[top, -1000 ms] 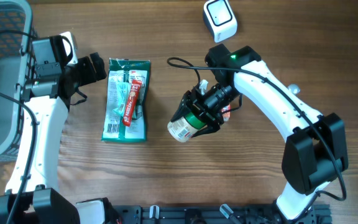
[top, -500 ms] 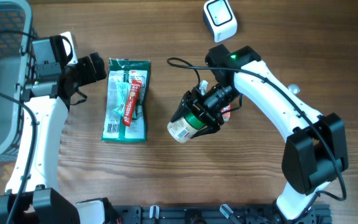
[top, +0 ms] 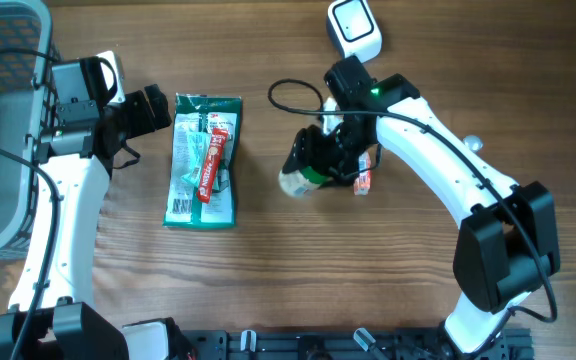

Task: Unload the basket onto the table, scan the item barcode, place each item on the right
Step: 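Lift the jar and carry it up toward the white scanner, then hold the jar label facing the scanner with the right gripper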

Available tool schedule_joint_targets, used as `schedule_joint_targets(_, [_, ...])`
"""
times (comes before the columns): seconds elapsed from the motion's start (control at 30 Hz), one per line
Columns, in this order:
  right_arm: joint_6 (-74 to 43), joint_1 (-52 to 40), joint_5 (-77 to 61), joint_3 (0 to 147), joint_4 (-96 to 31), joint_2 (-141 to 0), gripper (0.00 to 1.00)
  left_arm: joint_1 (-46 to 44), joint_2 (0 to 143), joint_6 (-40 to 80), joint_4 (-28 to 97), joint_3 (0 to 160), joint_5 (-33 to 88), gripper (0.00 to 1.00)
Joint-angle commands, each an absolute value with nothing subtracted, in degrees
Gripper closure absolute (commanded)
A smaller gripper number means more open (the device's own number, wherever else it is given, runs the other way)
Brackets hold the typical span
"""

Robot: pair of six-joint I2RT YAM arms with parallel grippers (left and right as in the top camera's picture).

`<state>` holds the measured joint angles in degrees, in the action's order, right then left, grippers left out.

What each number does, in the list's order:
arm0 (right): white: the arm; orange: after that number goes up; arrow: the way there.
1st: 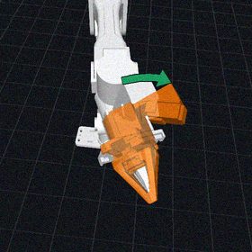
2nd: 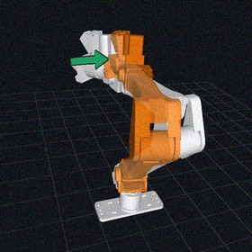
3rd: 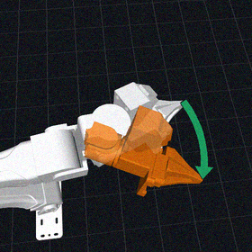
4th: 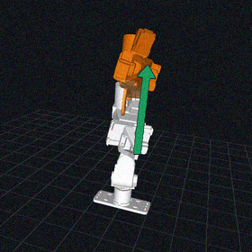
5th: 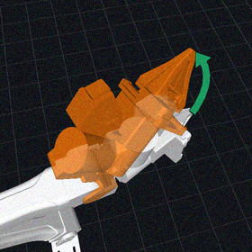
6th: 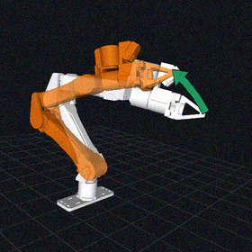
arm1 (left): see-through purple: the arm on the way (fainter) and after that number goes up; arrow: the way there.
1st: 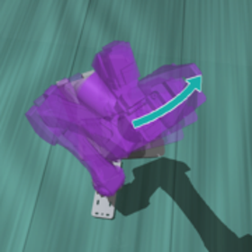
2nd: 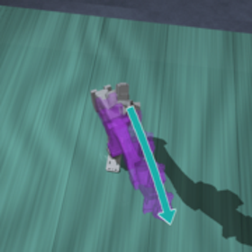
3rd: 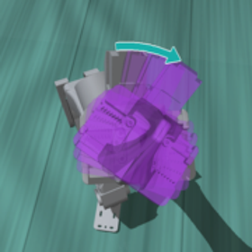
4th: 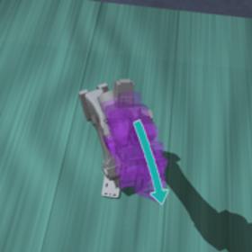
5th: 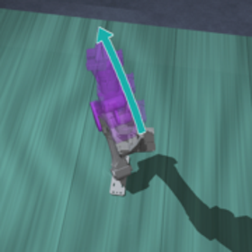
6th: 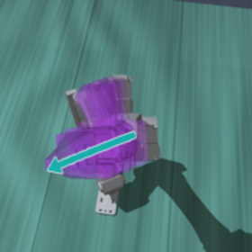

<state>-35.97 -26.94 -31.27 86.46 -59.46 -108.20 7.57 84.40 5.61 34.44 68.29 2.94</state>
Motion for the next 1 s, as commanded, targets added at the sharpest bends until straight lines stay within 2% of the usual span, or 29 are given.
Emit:
schedule_joint_targets(0.0, [-35.9, -27.0, -16.3, 87.4, -57.0, -107.1, 0.72, 7.8, 83.6, 4.7, 34.3, 69.1, 3.4, 0.0])
schedule_joint_targets(0.1, [-27.7, -26.6, -16.0, 88.1, -53.5, -107.0, 0.72, 7.8, 83.6, 4.7, 34.3, 69.1, 3.4, 0.0])
schedule_joint_targets(0.2, [-23.0, -24.6, -16.6, 97.4, -58.2, -106.9, 0.83, 7.8, 83.6, 4.7, 34.3, 69.1, 3.4, 0.0])
schedule_joint_targets(0.3, [-16.3, -22.9, -15.0, 109.7, -65.5, -106.9, 0.83, 7.8, 83.6, 4.7, 34.3, 69.1, 3.4, 0.0])
schedule_joint_targets(0.4, [-12.4, -21.9, -9.5, 118.1, -66.4, -106.9, 0.82, 7.8, 83.6, 4.7, 34.3, 69.1, 3.4, 0.0])
schedule_joint_targets(0.6, [-10.5, -21.9, 0.7, 118.5, -60.6, -108.7, 0.83, 7.8, 83.6, 4.7, 34.3, 69.1, 3.4, 0.0])
schedule_joint_targets(0.73, [-10.5, -21.9, 10.1, 118.5, -52.0, -113.4, 0.85, 7.8, 83.6, 4.7, 34.3, 69.1, 3.4, 0.0])
schedule_joint_targets(0.97, [-10.4, -21.4, 18.5, 118.5, -35.9, -124.4, 0.83, 7.8, 83.6, 4.7, 34.3, 69.1, 3.4, 0.0])
